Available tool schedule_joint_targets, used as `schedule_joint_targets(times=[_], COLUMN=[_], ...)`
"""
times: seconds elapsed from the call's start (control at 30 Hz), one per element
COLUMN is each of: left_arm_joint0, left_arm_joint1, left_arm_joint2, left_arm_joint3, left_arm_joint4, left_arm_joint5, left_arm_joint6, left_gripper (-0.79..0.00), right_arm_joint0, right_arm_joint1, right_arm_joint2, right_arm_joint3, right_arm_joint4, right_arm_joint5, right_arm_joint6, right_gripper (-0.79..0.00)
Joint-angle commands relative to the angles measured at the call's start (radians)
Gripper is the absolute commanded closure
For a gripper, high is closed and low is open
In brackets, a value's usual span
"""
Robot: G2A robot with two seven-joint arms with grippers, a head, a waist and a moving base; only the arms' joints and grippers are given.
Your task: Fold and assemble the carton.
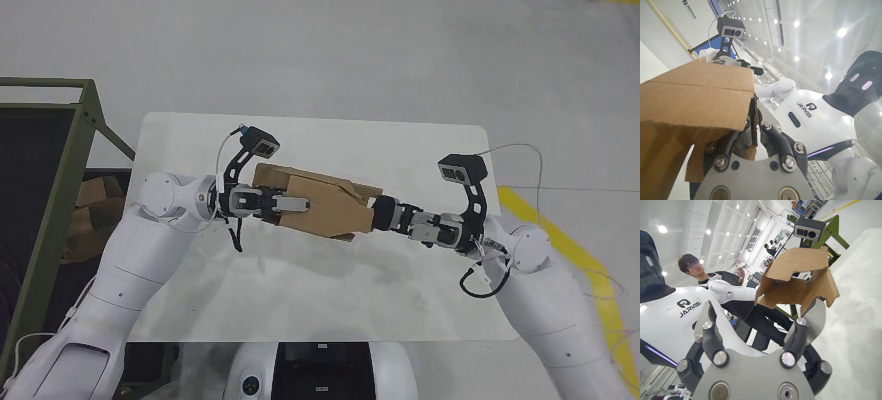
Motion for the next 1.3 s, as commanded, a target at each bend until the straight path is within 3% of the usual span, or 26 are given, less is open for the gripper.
schedule_joint_targets(times=[0.0, 0.27, 0.63, 0.7, 0.77, 0.8, 0.93, 1.03, 1.27], left_arm_joint0=[-0.002, -0.008, 0.016, 0.016, 0.016, 0.016, 0.015, 0.014, 0.014], left_arm_joint1=[-0.004, -0.006, -0.010, -0.011, -0.012, -0.013, -0.017, -0.019, -0.025], left_arm_joint2=[-0.002, -0.008, -0.015, -0.019, -0.021, -0.021, -0.019, -0.018, -0.016], left_arm_joint3=[0.007, 0.015, -0.019, -0.018, -0.014, -0.013, -0.012, -0.011, -0.009], left_arm_joint4=[-0.041, -0.026, -0.038, -0.040, -0.039, -0.039, -0.034, -0.031, -0.023], left_arm_joint5=[0.016, 0.020, 0.051, 0.056, 0.057, 0.058, 0.062, 0.065, 0.068], left_arm_joint6=[-0.015, -0.020, 0.048, 0.047, 0.047, 0.047, 0.049, 0.048, 0.044], left_gripper=[0.000, 0.000, 0.000, 0.000, 0.000, 0.000, 0.000, 0.000, 0.000], right_arm_joint0=[-0.023, -0.088, -0.090, -0.090, -0.087, -0.084, -0.073, -0.062, -0.038], right_arm_joint1=[0.005, 0.018, 0.017, 0.017, 0.017, 0.017, 0.016, 0.014, 0.011], right_arm_joint2=[0.022, 0.086, 0.083, 0.075, 0.066, 0.062, 0.045, 0.032, 0.005], right_arm_joint3=[-0.015, -0.038, -0.044, -0.059, -0.068, -0.071, -0.069, -0.068, -0.065], right_arm_joint4=[-0.022, -0.047, -0.064, -0.107, -0.140, -0.150, -0.182, -0.206, -0.240], right_arm_joint5=[-0.025, -0.103, -0.084, -0.046, -0.010, 0.003, 0.045, 0.073, 0.119], right_arm_joint6=[-0.025, -0.103, -0.114, -0.124, -0.124, -0.127, -0.131, -0.136, -0.136], right_gripper=[-0.785, -0.785, -0.785, -0.653, -0.453, -0.388, -0.268, -0.222, -0.175])
